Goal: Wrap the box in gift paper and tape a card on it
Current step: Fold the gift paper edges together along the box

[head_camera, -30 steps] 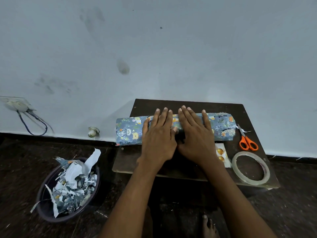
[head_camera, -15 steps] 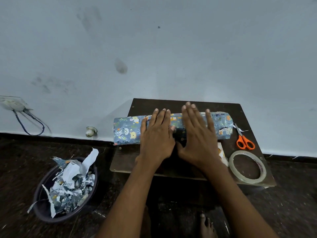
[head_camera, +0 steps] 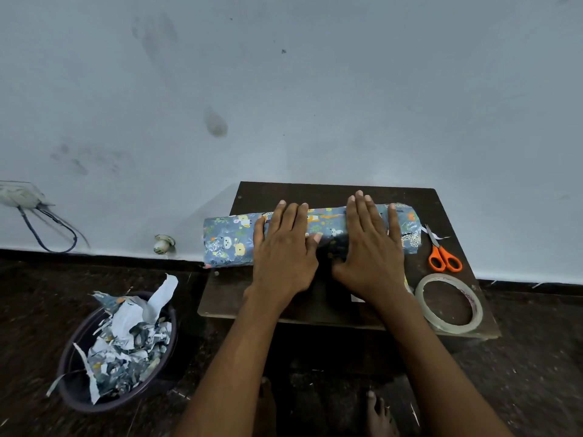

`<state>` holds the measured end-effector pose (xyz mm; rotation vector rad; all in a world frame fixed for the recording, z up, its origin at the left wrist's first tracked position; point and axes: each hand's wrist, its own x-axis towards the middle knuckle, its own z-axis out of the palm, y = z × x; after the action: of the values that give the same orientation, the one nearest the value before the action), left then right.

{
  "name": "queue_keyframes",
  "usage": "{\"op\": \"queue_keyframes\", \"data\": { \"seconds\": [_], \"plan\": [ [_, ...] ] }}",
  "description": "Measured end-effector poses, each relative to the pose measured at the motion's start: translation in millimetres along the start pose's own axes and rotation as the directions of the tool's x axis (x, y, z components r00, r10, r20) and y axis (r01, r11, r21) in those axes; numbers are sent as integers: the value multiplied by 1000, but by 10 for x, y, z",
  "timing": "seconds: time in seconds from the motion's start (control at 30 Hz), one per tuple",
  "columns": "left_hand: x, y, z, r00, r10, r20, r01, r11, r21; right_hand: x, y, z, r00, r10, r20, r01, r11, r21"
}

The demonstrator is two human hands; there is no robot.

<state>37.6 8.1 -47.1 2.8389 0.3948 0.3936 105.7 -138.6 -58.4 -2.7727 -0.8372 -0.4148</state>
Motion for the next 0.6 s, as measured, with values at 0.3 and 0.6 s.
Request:
{"op": "queue_keyframes", "data": {
  "seconds": [0.3, 0.6],
  "plan": [
    [1, 10, -13, 1000, -4, 13, 4, 1000, -2, -54, -261, 49, 991, -126, -43, 128, 989, 69],
    [10, -1, -10, 1000, 9, -17, -9, 1000, -11, 43, -18, 68, 996, -76, -43, 77, 997, 26]
  ]
}}
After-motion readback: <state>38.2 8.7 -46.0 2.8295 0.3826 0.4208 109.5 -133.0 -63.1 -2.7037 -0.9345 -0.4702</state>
